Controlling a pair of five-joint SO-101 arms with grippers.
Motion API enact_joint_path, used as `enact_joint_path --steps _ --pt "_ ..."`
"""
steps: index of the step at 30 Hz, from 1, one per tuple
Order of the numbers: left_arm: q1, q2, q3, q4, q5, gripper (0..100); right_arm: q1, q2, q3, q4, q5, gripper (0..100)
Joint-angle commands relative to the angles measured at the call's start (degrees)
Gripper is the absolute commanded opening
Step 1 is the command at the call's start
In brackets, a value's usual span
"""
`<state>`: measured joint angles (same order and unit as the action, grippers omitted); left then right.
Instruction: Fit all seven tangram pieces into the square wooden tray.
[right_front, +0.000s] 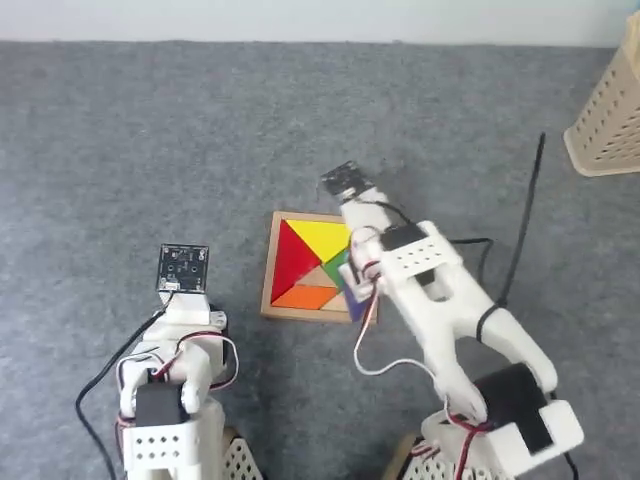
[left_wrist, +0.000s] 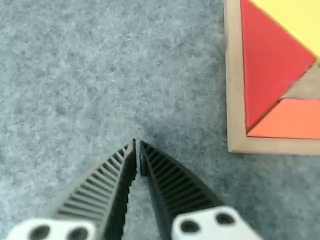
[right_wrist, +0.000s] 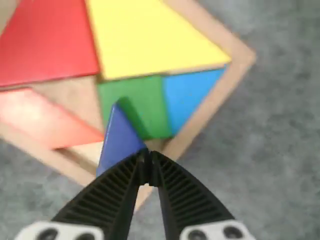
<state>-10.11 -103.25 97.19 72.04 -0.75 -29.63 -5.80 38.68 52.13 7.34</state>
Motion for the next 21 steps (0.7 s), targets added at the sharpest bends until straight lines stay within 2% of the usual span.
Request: enact_joint_path --steps 1,10,15,21 --pt "-0.18 -0.97 -0.66 0.26 0.53 1 -2.33 -2.68 -0.26 1.19 -3.43 0.6" --pt "-0.18 -0.97 -0.66 0.26 0.53 1 -4.09 -13.76 0.35 -1.45 -4.40 0.6" --pt "-0.18 -0.97 -0.66 0.26 0.53 1 -9.80 -15.16 5.98 -7.52 1.05 0.6" --pt "-0.18 -0.97 -0.66 0.26 0.53 1 -13.23 -12.35 6.68 -8.04 3.87 0.6"
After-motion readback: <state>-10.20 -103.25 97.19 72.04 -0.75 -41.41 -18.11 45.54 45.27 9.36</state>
